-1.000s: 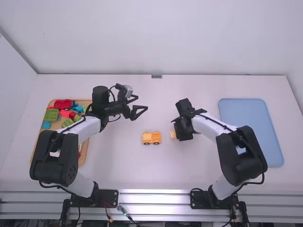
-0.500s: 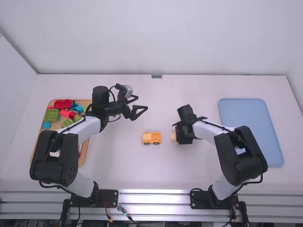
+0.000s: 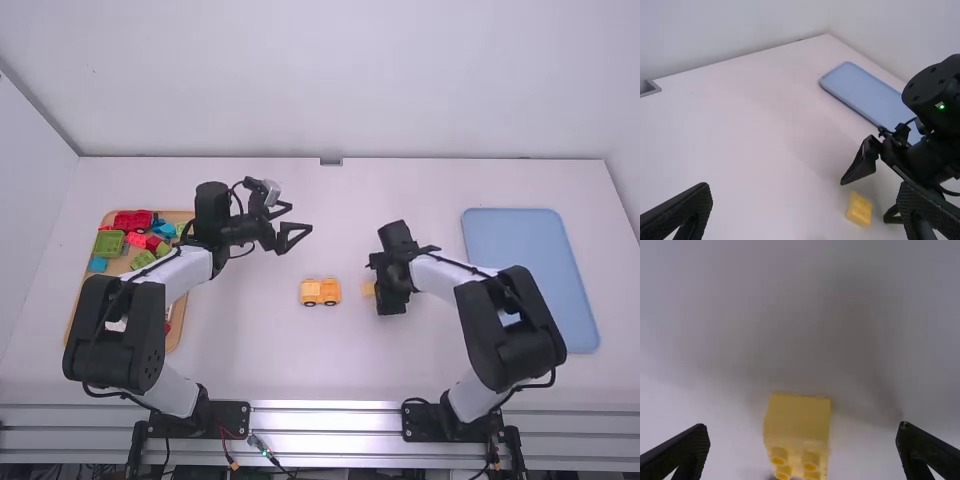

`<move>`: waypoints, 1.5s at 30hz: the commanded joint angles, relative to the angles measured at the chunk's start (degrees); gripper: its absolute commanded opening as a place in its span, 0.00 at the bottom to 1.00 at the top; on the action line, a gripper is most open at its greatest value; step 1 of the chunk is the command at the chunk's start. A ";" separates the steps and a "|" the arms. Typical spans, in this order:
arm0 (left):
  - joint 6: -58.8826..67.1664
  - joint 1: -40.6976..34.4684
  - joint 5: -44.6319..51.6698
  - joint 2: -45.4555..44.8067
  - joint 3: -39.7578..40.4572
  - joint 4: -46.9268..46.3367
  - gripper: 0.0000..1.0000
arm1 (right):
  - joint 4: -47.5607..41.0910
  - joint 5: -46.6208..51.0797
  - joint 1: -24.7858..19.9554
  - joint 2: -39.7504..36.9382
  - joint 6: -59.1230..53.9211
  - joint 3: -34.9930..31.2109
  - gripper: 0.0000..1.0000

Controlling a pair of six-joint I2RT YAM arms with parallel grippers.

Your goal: Assemble lego blocks to make yellow taxi

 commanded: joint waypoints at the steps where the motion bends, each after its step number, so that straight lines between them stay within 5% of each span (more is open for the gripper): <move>1: -0.17 0.22 0.42 0.28 0.11 0.02 0.99 | -0.61 -5.16 -1.88 0.46 -11.34 4.28 0.99; 14: -0.20 0.20 0.42 0.28 0.11 0.44 0.99 | -15.37 -24.48 -10.12 0.13 -69.96 24.02 0.99; 23: -0.22 0.20 -3.45 0.28 0.11 2.91 0.99 | -9.81 2.71 -16.33 0.13 -96.50 26.36 0.99; 26: -1.60 0.20 -4.94 0.28 0.11 1.66 0.99 | -8.26 2.56 -18.21 0.13 -98.47 26.36 0.99; 30: -1.22 0.22 -4.96 0.28 0.11 0.46 0.99 | -8.33 -10.05 -18.99 0.13 -108.39 26.36 0.99; 35: 11.26 0.17 0.22 0.28 0.11 -0.11 0.99 | -14.78 -34.56 -18.95 -0.13 -146.09 26.36 0.99; 40: 22.34 0.20 6.56 0.28 0.11 -2.64 0.99 | -27.26 -43.54 -18.99 -0.83 -170.46 26.27 0.99; 45: 38.16 0.13 11.32 0.28 0.11 -8.31 0.99 | -28.22 -42.03 -18.16 -0.72 -178.51 22.62 0.99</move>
